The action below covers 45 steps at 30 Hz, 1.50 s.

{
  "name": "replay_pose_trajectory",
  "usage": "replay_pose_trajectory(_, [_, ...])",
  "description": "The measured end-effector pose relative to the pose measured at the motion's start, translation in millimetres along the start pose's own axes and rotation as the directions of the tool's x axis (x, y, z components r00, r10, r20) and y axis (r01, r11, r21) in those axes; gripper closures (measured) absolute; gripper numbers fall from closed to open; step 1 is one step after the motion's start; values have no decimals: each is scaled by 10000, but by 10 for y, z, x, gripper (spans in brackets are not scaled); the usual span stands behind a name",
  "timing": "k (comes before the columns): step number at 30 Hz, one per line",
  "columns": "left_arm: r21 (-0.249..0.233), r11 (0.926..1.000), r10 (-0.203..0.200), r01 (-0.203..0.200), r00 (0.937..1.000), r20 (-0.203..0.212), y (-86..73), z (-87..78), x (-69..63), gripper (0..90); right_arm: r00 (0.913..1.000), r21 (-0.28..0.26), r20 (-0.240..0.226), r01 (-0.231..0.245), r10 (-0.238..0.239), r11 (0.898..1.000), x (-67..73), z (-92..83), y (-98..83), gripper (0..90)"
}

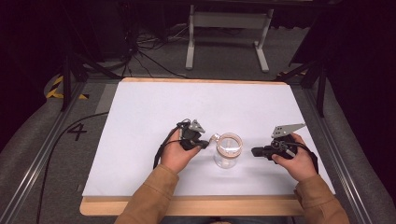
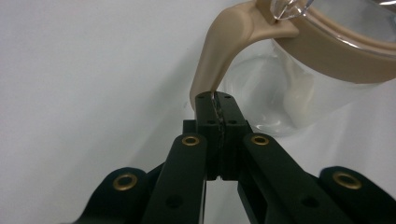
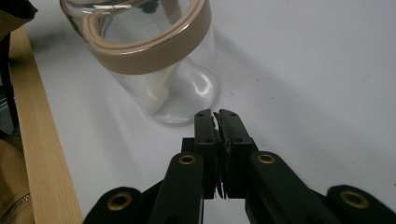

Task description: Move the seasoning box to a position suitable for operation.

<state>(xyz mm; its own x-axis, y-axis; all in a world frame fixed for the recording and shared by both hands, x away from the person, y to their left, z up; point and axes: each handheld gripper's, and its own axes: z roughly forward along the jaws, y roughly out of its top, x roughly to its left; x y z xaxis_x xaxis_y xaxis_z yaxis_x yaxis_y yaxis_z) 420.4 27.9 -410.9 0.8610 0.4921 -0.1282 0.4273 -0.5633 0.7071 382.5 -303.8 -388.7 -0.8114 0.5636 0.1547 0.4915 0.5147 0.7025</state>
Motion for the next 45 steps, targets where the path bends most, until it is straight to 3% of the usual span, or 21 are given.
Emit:
replay_pose_trajectory(17, [-157,9993,338,-340,9994,-92,137,170,134,899,9990,104,337,-290,287,9995,60,-85,-193,873])
replay_pose_trajectory(23, [-262,9995,193,-190,9998,103,152,186,166,899,9984,105,424,-389,384,9992,68,-110,-241,874])
replay_pose_trajectory(30, [-378,9993,-42,47,9999,118,104,14,170,883,9991,75,281,-327,325,9994,88,-18,-175,896])
replay_pose_trajectory(35, [-419,9982,-421,425,9991,103,-3,-245,145,883,9998,126,62,-207,207,9997,91,120,-52,899])
replay_pose_trajectory(45, [-399,9955,-871,864,9961,-172,-210,-556,124,880,9995,922,146,278,-293,9954,39,418,103,899])
